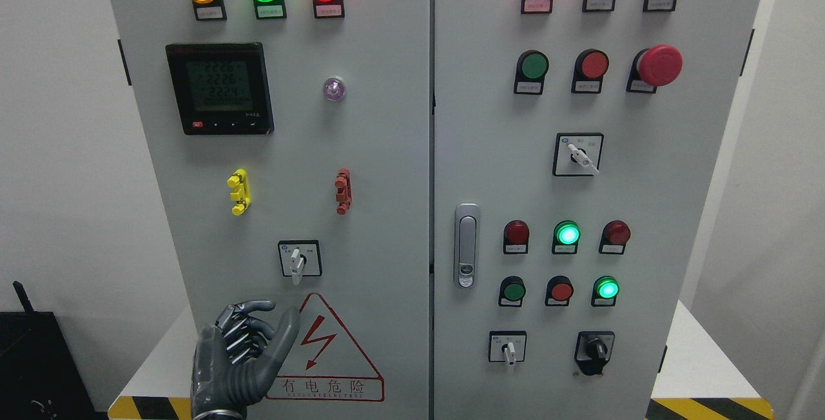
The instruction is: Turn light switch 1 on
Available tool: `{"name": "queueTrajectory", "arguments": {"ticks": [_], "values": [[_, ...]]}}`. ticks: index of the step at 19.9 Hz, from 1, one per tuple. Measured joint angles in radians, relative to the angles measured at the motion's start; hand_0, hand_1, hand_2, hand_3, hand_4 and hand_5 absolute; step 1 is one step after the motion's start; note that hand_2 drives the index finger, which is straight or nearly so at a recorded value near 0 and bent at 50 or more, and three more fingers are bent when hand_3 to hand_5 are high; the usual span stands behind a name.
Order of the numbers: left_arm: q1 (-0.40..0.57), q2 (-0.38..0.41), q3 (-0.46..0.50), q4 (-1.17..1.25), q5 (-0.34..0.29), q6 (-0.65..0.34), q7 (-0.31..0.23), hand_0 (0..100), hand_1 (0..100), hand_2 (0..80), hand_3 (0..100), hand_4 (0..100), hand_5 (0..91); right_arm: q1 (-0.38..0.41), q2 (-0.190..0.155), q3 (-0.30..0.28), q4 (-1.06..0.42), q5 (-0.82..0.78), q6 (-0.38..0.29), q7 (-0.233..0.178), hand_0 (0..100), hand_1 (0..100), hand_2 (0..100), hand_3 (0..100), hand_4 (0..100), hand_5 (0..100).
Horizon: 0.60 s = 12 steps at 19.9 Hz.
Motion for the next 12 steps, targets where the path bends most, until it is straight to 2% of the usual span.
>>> {"name": "queueTrajectory", "arguments": {"ticks": [12], "values": [[-0.059,-0.016,-0.022,0.001,-0.018,0.056,0.035,10,69,47.0,84,91,81.4,0.0,0.0,0.0,0.0,0.0,0.0,0.0,31,0,0,0,0,0]]}}
